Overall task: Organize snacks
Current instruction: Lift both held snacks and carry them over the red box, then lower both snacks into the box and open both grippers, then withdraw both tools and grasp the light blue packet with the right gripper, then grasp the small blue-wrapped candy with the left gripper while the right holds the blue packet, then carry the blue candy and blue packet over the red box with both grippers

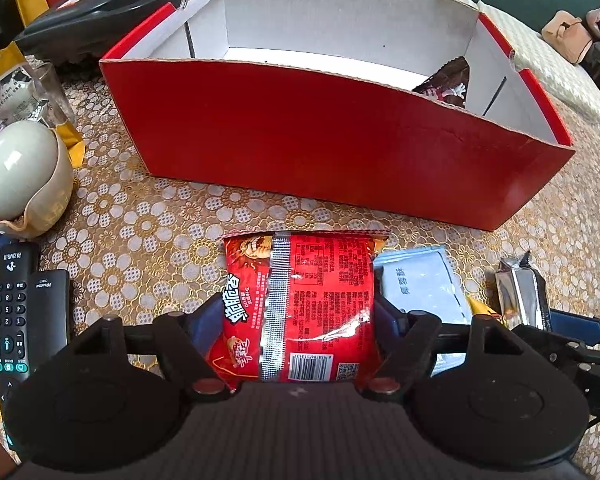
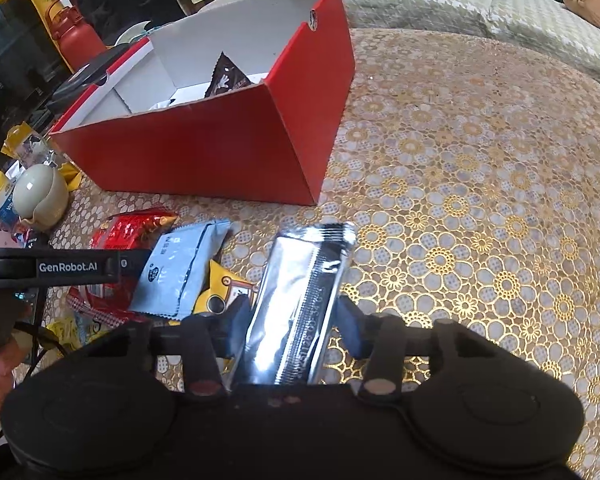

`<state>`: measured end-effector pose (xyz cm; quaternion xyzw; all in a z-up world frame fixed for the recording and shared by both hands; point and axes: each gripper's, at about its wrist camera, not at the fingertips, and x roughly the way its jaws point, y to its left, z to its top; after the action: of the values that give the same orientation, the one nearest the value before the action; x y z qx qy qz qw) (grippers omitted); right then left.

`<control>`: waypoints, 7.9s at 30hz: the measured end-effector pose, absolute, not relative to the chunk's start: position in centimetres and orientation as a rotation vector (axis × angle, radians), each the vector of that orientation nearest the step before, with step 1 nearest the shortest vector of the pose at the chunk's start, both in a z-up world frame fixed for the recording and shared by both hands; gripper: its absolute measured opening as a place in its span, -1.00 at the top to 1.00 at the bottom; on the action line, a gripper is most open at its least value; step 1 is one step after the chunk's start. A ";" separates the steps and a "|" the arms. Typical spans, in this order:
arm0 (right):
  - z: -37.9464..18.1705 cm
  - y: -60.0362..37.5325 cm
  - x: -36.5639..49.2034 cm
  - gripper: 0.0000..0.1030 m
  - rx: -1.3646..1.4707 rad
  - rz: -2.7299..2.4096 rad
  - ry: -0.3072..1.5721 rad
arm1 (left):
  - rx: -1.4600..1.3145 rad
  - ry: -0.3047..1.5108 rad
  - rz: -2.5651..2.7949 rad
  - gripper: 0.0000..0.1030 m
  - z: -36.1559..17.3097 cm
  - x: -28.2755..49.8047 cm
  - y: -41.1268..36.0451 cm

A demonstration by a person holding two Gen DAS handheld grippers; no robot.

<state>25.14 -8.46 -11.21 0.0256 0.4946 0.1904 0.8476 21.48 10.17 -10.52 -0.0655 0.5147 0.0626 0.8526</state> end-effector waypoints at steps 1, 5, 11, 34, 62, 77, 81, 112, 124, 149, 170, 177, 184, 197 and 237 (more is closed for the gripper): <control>-11.1 -8.5 25.1 0.16 0.054 0.401 1.041 | -0.139 1.083 0.132 -0.46 -10.5 21.4 10.1; -10.9 -8.5 24.8 0.16 0.050 0.401 1.040 | -0.140 1.077 0.134 -0.46 -10.1 21.1 9.9; -10.2 -8.9 24.1 0.17 0.066 0.396 1.028 | -0.146 1.058 0.129 -0.46 -9.0 20.1 9.8; -2.8 -10.4 19.2 0.20 0.067 0.454 0.901 | -0.122 0.951 0.080 -0.46 -1.7 13.7 9.0; 2.4 -3.3 34.3 0.20 -0.073 0.467 0.746 | 0.017 0.828 0.118 -0.47 2.9 27.3 11.1; -3.3 -0.2 40.0 0.23 -0.126 0.487 0.869 | 0.061 0.953 0.122 -0.47 -3.5 33.1 11.8; -4.3 -0.1 40.1 0.23 -0.126 0.493 0.891 | 0.060 0.985 0.121 -0.47 -5.0 33.4 11.7; -0.3 -4.3 32.8 -0.56 -0.015 0.543 0.879 | -0.028 0.871 0.136 -0.71 -0.1 26.7 11.6; 1.7 -5.8 28.4 -0.74 -0.005 0.562 0.835 | -0.023 0.791 0.116 -0.71 2.9 21.9 10.5; -2.8 -7.5 23.3 -0.99 -0.044 0.508 0.918 | -0.118 0.809 0.096 -0.95 -2.9 12.8 9.7; -9.6 0.8 26.7 -0.71 -0.217 0.526 1.039 | -0.152 0.849 0.172 -0.95 -8.2 10.5 9.7; -11.2 2.8 27.1 -0.54 -0.277 0.519 1.062 | -0.137 0.845 0.171 -0.95 -8.3 10.5 9.5; -11.7 3.5 27.3 -0.11 -0.313 0.502 1.074 | -0.126 0.849 0.165 -0.95 -8.3 10.7 9.3; -10.5 0.3 27.2 0.08 -0.236 0.539 1.052 | -0.127 0.909 0.060 -0.94 -8.7 12.9 9.2; -7.8 -9.6 23.3 0.08 0.010 0.509 1.003 | -0.006 0.983 -0.096 0.76 -9.8 17.7 5.8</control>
<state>23.26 -9.57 -7.80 0.0047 0.4753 0.2414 0.8461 17.66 5.80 -9.76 -0.0027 0.4718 -0.0462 0.8805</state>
